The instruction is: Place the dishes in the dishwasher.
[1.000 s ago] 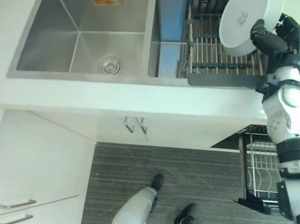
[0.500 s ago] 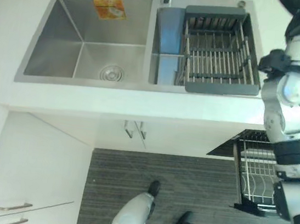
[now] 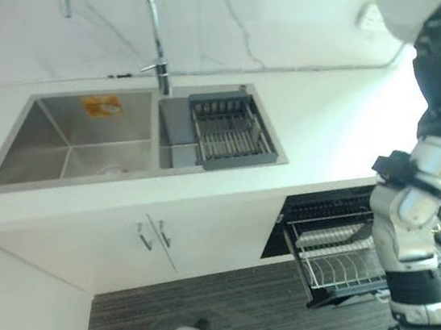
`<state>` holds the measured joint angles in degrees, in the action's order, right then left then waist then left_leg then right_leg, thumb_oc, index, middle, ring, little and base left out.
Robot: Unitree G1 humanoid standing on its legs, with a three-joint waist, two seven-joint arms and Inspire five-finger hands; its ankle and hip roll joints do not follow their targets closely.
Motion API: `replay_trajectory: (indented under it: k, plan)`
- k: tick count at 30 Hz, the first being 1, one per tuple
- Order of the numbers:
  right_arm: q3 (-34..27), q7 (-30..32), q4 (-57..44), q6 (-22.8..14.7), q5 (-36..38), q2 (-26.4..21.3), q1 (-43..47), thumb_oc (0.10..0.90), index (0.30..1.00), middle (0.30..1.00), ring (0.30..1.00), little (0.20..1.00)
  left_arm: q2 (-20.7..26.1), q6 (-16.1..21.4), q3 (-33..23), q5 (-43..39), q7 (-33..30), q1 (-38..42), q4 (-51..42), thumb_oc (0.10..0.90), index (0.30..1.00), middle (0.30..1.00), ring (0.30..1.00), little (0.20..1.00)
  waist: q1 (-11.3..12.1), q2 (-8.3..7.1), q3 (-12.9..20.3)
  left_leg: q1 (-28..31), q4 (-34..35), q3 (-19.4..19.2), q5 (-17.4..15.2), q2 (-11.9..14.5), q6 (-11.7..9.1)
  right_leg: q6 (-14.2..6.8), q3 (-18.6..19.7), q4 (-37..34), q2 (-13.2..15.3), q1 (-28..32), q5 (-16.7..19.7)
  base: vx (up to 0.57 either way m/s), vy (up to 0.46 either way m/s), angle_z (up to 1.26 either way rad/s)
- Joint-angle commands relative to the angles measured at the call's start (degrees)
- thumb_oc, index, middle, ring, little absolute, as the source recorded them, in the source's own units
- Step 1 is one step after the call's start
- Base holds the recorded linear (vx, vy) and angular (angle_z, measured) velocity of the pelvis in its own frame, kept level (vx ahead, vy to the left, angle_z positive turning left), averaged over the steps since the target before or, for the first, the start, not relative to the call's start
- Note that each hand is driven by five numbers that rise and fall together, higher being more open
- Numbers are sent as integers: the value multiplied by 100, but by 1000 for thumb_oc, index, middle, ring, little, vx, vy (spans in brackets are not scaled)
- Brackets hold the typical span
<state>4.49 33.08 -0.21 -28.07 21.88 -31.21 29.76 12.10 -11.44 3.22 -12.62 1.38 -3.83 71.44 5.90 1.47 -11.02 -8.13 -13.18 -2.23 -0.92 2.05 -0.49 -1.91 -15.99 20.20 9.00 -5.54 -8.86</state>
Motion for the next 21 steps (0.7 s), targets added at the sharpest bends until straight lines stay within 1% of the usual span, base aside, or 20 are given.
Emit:
replay_trajectory:
  k: [1,5,9,12,14,18,21]
  plan:
    - [-517,-483,-742,-436,183,-125,367,400,300,300,300,300,115,-132,276,218,-193,-39,283,800,900,900,900,900,-76,-163,89,179,-401,-63,-1151,269,-241,-476,392,-301,127,132,-294,-119,-90,-33]
    - [-725,-786,-983,-378,361,-123,-269,400,300,300,300,300,80,-201,241,229,-178,61,300,800,900,900,900,900,-343,-191,165,163,-401,-200,-1188,358,-262,-485,608,-301,36,32,-298,-63,-42,-40]
    - [-955,-1268,-1099,-142,593,-174,-924,400,300,300,300,300,39,-194,257,161,-157,82,225,800,900,900,900,900,-574,-197,202,180,-401,-308,-1212,432,-266,-485,787,-301,-31,-28,-306,-26,-11,-38]
    - [-1129,-1795,-1076,-52,965,-174,-1524,400,300,300,300,300,2,-192,235,149,-172,53,167,800,900,900,900,900,-727,-203,220,205,-401,-413,-1229,486,-255,-491,889,-301,-54,-68,-299,-12,-4,-28]
    - [-1177,-2269,-954,42,1415,-84,-1896,400,300,300,300,300,-5,-251,202,108,-187,30,94,800,900,900,900,900,-823,-214,211,222,-401,-480,-1239,512,-246,-495,943,-301,-59,-101,-291,-18,-11,-22]
    - [-1092,-2570,-816,19,1529,61,-2189,400,300,300,300,300,-16,-288,169,15,-180,2,46,800,900,900,900,900,-902,-220,191,248,-401,-554,-1244,536,-231,-499,993,-301,-56,-137,-277,-6,1,-26]
    - [-1040,-2580,-711,84,1479,127,-2288,400,300,300,300,300,-19,-328,162,-54,-200,9,6,800,900,900,900,900,-922,-209,172,250,-401,-554,-1250,526,-225,-496,989,-301,-43,-151,-276,-7,12,-14]
